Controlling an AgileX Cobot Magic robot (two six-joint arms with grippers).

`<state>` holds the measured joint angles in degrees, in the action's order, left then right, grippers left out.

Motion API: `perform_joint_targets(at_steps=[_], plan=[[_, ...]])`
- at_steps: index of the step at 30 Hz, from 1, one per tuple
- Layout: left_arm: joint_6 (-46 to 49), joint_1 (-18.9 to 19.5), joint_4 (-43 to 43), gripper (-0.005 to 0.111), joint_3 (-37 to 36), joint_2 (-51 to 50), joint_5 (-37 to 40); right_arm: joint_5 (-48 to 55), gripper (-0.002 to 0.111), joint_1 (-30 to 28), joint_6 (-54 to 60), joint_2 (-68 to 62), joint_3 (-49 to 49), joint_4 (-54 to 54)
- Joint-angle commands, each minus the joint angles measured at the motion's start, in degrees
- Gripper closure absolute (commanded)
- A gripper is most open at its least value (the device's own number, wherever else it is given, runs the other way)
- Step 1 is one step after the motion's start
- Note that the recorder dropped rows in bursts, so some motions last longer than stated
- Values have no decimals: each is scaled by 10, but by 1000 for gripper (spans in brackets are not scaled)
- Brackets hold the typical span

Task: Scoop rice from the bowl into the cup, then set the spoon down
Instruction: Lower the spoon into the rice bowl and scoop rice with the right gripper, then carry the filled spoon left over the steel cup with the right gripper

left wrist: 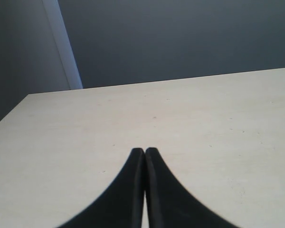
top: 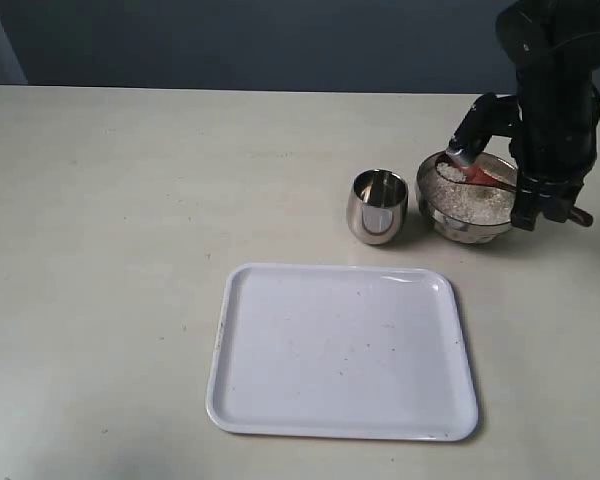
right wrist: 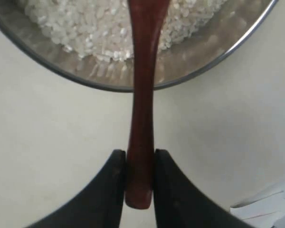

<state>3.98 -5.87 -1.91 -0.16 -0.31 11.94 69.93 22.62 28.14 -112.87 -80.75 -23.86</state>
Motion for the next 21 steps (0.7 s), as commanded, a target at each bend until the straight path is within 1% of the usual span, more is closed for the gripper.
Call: perform_joint_targets(at_steps=[1, 10, 21], plan=[[-3, 0, 3, 106, 2, 3, -2, 0, 109, -2, -11, 6, -3, 2], [-3, 0, 3, 106, 2, 3, -2, 0, 109, -2, -27, 6, -3, 28], [-3, 0, 3, 106, 2, 3, -4, 0, 109, 31, -46, 6, -18, 29]])
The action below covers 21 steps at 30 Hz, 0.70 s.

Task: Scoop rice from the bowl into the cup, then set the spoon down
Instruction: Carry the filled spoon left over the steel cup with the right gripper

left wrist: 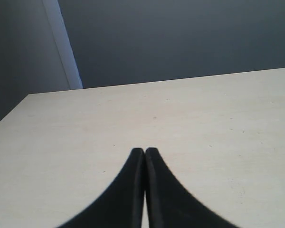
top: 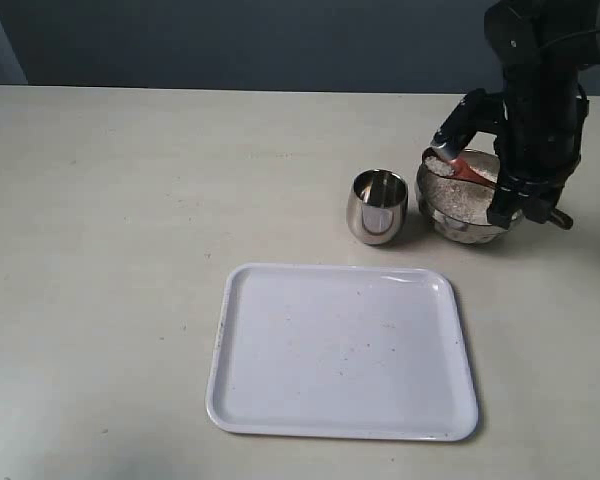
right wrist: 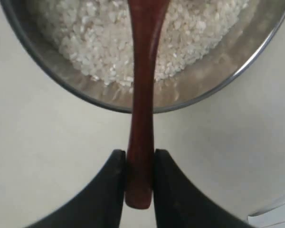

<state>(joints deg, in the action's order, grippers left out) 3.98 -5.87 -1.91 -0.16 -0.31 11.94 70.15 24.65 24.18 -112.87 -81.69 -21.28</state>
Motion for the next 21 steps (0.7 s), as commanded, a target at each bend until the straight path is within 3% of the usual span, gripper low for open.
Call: perform_joint_targets(at_steps=[1, 21], plan=[[-3, 0, 3, 106, 2, 3, -4, -2, 109, 11, -8, 6, -9, 4], [-3, 0, 3, 106, 2, 3, -4, -2, 109, 28, -22, 6, -9, 21]])
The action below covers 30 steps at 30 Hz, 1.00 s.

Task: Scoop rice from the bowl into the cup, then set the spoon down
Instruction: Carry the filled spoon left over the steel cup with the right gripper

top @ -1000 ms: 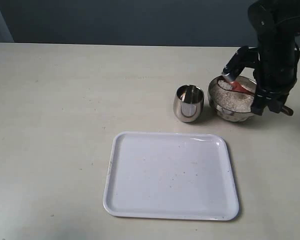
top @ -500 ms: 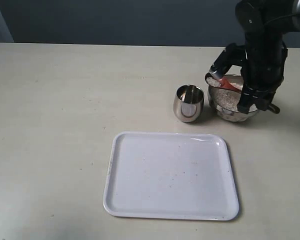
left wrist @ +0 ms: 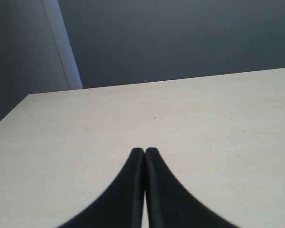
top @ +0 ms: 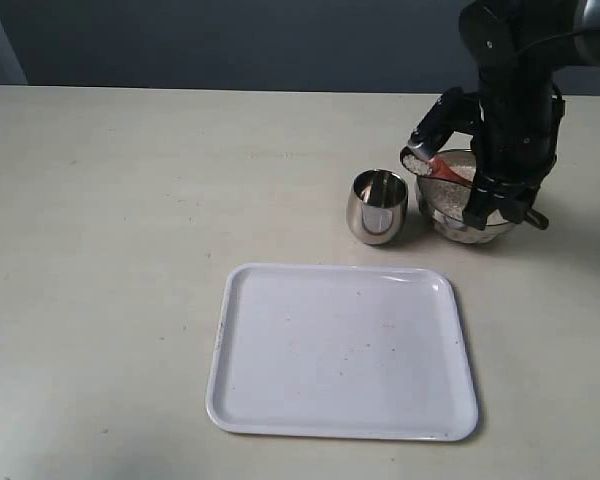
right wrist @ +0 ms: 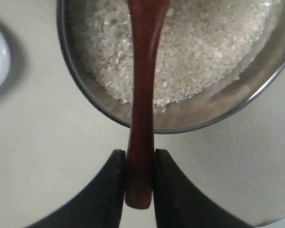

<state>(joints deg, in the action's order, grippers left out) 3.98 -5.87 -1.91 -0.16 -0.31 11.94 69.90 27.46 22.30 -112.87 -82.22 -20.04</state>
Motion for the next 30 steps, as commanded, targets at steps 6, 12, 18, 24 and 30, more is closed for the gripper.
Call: perform_joint_targets(at_steps=[6, 12, 18, 24, 30], plan=[[-3, 0, 3, 106, 2, 3, -4, 1, 109, 0, -18, 6, -3, 9], [-3, 0, 3, 106, 2, 3, -2, 1, 109, 25, -22, 6, -3, 0], [-3, 0, 3, 106, 2, 3, -2, 1, 109, 37, -29, 6, -3, -3], [-3, 0, 3, 106, 2, 3, -2, 1, 109, 52, -29, 6, -3, -11], [-3, 0, 3, 106, 2, 3, -2, 1, 109, 52, -31, 6, -3, -26]])
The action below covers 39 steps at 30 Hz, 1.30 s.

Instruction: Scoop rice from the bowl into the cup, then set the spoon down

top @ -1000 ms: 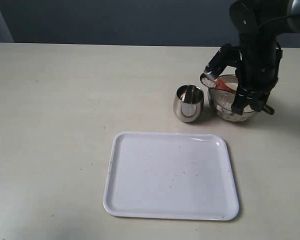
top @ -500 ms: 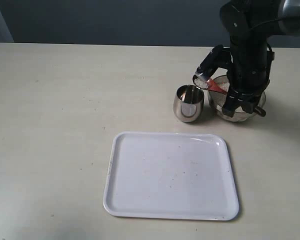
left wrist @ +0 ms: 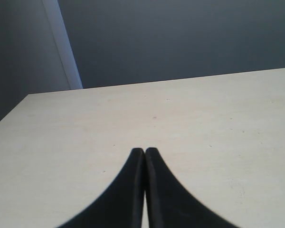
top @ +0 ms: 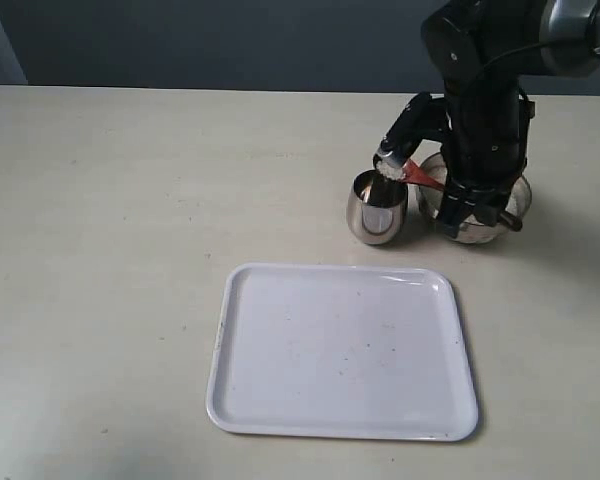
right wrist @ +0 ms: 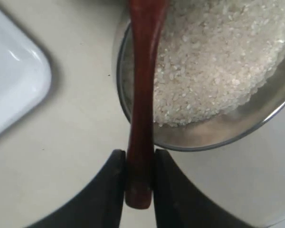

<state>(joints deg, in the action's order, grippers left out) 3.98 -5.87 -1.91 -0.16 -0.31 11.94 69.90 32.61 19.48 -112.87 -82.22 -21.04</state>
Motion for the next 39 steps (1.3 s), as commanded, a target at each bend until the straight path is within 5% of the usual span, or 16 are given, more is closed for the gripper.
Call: perform_joint_targets(at_steps=[1, 39], plan=[[-3, 0, 3, 106, 2, 3, -2, 1, 109, 0, -3, 6, -3, -16], [-3, 0, 3, 106, 2, 3, -4, 1, 109, 65, -89, -7, -3, -133]])
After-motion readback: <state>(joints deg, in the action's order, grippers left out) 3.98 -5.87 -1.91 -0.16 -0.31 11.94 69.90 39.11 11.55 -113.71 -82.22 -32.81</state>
